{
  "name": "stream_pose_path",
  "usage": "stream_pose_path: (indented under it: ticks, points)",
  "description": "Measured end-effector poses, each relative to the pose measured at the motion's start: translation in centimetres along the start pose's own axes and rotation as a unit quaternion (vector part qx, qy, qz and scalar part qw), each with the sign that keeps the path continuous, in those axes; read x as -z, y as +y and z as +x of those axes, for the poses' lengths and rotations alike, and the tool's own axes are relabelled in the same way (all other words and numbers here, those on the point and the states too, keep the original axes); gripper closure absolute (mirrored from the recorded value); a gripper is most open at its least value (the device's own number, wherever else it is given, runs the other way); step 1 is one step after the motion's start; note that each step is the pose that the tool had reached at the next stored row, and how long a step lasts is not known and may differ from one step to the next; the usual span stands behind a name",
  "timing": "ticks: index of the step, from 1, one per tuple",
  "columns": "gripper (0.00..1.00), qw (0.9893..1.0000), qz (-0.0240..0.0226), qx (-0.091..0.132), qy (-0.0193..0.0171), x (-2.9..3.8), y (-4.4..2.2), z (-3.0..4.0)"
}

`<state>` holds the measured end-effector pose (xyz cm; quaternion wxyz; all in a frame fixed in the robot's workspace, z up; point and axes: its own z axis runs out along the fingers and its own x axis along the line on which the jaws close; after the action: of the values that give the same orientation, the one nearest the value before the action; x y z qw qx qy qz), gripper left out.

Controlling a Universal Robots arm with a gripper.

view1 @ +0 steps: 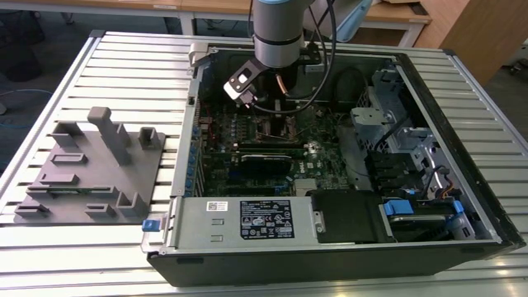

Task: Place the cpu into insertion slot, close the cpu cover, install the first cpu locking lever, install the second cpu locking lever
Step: 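Place the cpu into insertion slot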

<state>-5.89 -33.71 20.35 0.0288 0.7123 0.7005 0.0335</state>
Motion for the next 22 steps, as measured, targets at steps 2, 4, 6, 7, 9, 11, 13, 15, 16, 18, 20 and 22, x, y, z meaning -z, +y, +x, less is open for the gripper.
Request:
stream_pose_path:
  ticks: [2,4,6,7,9,11,13,15,16,18,20,22]
  points:
    - [0.55,1.0000,0.0000,0.000,0.0000,0.01,0.00,0.00]
    - [0.60,1.0000,0.0000,0.000,0.0000,0.01,0.00,0.00]
    - [0.66,1.0000,0.0000,0.000,0.0000,0.01,0.00,0.00]
    - [0.72,1.0000,0.0000,0.000,-0.0001,0.02,0.00,0.00]
    - [0.78,1.0000,0.0000,0.000,0.0000,0.02,0.00,0.00]
    - [0.89,1.0000,0.0000,0.000,0.0000,0.03,0.00,0.00]
    - [0.90,1.0000,0.0000,0.000,0.0000,0.03,0.00,0.00]
    - [0.90,1.0000,0.0000,0.000,0.0000,0.04,0.00,0.00]
    - [0.90,1.0000,0.0000,0.000,0.0000,0.04,0.00,0.00]
    - [0.90,1.0000,0.0000,-0.001,-0.0001,0.04,0.01,0.00]
    - [0.90,1.0000,0.0000,-0.008,-0.0008,0.04,0.03,0.00]
    - [0.90,0.9999,0.0001,-0.012,-0.0011,0.03,0.09,0.00]
